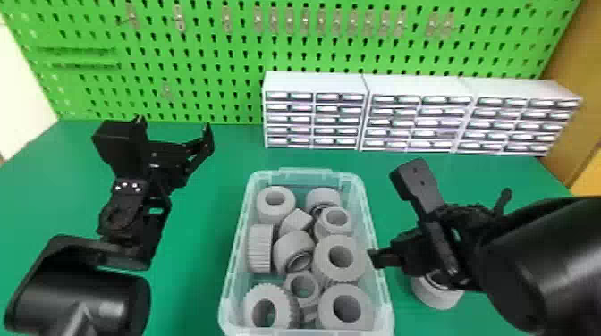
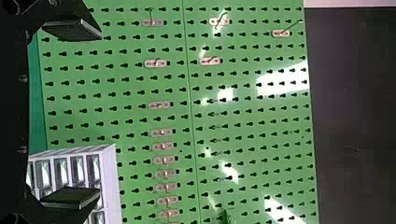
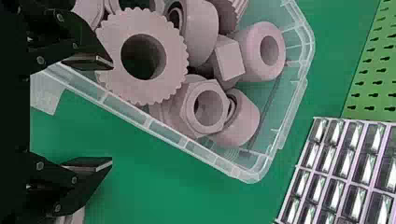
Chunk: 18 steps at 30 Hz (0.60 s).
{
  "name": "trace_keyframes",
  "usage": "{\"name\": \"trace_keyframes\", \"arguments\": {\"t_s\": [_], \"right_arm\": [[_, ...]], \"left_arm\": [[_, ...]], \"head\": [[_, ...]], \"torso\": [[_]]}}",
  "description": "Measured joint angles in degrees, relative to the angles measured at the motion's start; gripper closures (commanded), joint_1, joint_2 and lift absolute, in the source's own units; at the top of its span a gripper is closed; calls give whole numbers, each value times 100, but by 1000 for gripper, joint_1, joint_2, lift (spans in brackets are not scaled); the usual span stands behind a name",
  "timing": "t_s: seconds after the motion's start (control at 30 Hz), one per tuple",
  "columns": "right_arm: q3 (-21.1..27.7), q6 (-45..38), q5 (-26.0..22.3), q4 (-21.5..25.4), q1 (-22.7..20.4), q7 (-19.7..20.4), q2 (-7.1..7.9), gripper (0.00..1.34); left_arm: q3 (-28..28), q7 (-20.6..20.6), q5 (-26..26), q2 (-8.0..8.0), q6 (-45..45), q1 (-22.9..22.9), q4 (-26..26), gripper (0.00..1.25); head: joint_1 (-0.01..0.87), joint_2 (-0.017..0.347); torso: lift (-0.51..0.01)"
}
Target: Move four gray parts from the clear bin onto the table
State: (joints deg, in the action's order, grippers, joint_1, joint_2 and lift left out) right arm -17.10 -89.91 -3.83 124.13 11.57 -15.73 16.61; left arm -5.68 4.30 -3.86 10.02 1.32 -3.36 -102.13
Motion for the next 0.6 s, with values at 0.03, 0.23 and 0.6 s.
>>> {"name": "trace_keyframes", "arguments": {"t_s": [0.03, 0.23, 0.6], "right_arm": [[-3, 0, 1, -1, 1, 0, 0, 525], [-11, 0, -3, -3, 3, 0, 0, 522], [-4, 0, -13, -3, 3, 0, -14, 522]], "left_arm": [[-1, 0, 0, 0, 0, 0, 0, 108], [4, -4, 0, 0, 0, 11, 0, 108], [-3, -2, 0, 0, 0, 2, 0, 108]], "head": [[678, 34], [678, 34], [678, 34]], "torso": [[-50], [-50], [-50]]}}
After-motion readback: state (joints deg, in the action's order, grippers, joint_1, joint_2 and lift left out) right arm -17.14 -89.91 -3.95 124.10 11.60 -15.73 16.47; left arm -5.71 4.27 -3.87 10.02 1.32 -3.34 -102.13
